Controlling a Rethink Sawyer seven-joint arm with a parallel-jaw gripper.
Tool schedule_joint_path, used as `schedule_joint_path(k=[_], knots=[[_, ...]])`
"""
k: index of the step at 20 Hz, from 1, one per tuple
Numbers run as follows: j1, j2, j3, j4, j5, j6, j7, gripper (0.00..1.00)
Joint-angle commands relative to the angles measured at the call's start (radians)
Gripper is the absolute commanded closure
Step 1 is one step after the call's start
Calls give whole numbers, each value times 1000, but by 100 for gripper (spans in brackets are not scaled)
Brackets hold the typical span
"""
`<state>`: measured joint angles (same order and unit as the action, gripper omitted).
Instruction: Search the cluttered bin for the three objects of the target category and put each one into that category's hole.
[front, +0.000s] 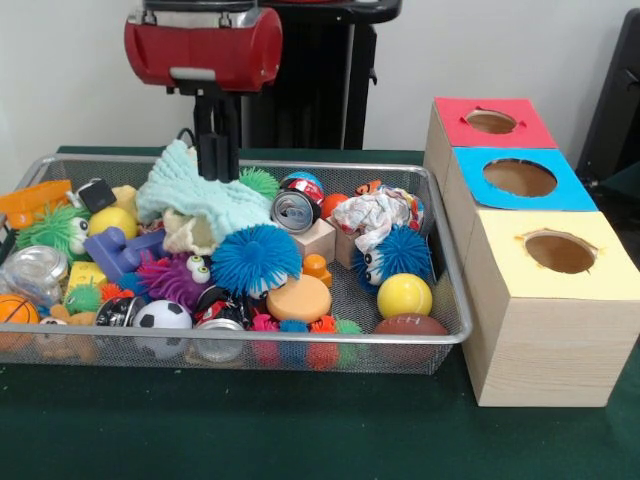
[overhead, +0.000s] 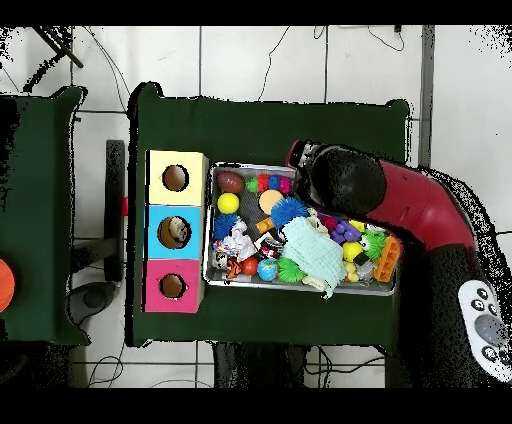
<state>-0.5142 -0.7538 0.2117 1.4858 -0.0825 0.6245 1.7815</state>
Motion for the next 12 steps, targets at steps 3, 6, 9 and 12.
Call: schedule_joint_path(k=[3, 6, 9, 12], knots=[[-75, 56, 181, -89, -118, 204, -359, 100], [-105, 44, 200, -125, -136, 268, -392, 100], [-136, 31, 224, -157, -158, 327, -427, 100], [-162, 31, 247, -171, -176, 350, -445, 100]])
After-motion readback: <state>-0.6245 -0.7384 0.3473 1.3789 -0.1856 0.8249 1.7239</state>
